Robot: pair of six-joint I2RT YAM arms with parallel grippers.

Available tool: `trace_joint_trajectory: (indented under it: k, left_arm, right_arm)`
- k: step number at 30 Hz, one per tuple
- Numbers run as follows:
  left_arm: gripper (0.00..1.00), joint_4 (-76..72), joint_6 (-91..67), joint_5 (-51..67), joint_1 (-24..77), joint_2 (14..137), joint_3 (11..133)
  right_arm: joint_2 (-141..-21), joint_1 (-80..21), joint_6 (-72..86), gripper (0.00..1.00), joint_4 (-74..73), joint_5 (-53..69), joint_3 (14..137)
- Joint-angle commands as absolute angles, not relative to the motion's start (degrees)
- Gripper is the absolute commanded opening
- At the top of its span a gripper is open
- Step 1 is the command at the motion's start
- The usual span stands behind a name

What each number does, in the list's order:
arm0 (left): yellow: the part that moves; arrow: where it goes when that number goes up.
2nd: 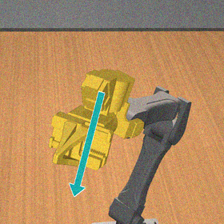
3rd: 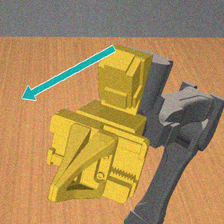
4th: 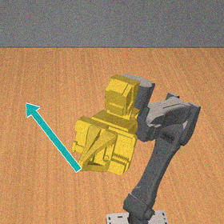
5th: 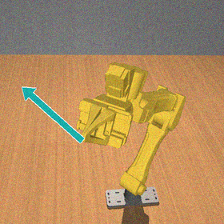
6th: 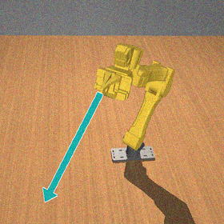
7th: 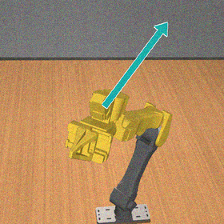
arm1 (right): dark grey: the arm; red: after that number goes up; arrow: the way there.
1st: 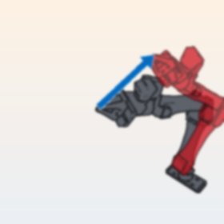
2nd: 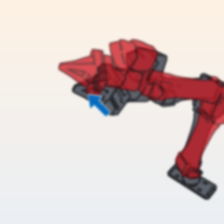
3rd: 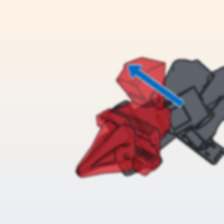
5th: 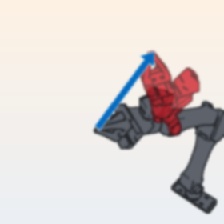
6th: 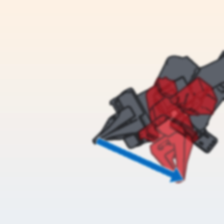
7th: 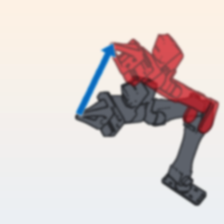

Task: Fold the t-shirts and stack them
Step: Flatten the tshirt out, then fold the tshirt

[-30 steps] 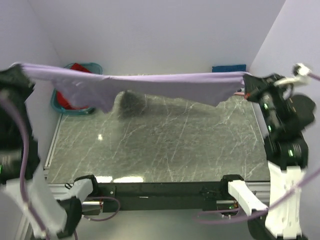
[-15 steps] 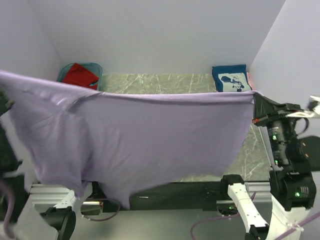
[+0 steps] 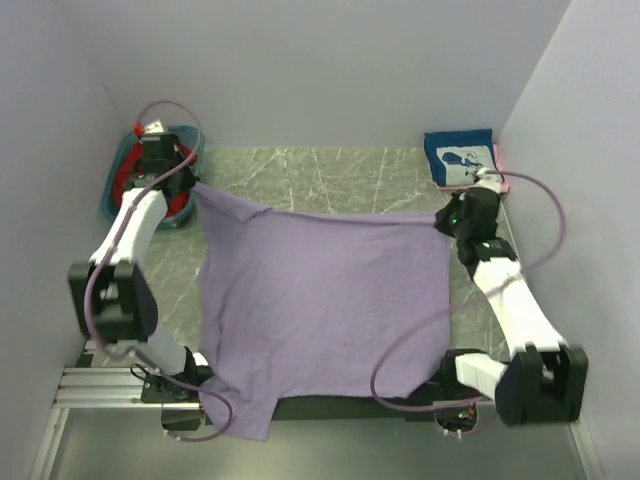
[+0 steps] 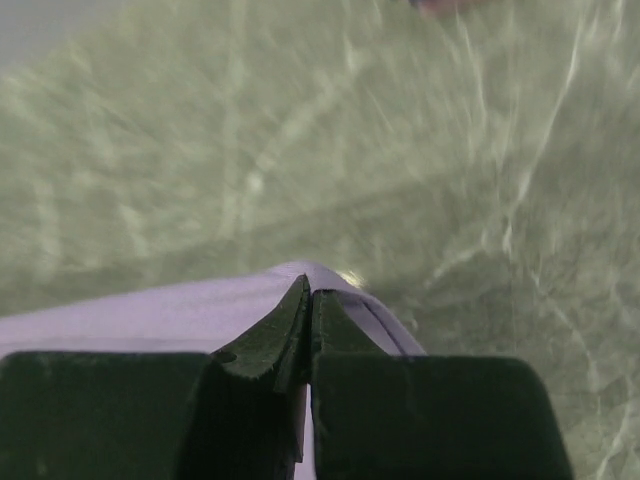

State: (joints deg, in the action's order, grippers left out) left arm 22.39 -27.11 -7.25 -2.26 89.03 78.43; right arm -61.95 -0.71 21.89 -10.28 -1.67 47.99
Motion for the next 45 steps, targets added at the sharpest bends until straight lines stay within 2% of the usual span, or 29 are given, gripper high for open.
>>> trace_joint_trajectory:
  k: [1, 6, 12, 24, 32, 39, 45]
  left_arm:
    - [0.01, 12.14, -28.13, -3.52, -1.85, 94.44, 80.50]
    - [0.01, 8.35, -26.19, -0.97, -1.06, 104.05, 86.64]
    - [0.01, 10.10, -26.71, 0.88, -0.70, 114.07, 95.51]
    - [0.01, 13.89, -29.63, 2.82, -0.35, 120.32, 107.84]
    - [0.01, 16.17, -30.93, 0.18, 1.58, 121.11, 107.66]
    - [0.01, 21.00, -32.60, 0.18, 1.67, 120.33, 110.92]
    - [0.01, 25.66, -36.82, 0.09, 1.67, 114.10, 106.09]
  right_arm:
    - [-69.83, -0.26, 19.69, 0.00, 5.34, -3.61, 47.63]
    - [-83.47, 2.46, 16.09, 0.00, 8.52, 2.54, 53.60]
    - [-101.57, 4.21, 15.55, 0.00, 2.12, 11.68, 69.13]
    - [-115.91, 10.81, 27.41, 0.00, -7.12, 22.23, 84.89]
    - [-119.44, 12.48, 32.87, 0.00, -7.03, 29.70, 87.18]
    - [-117.16, 12.74, 32.43, 0.00, -9.49, 29.00, 87.72]
    - [-114.35, 12.83, 32.43, 0.00, -11.78, 28.91, 87.02]
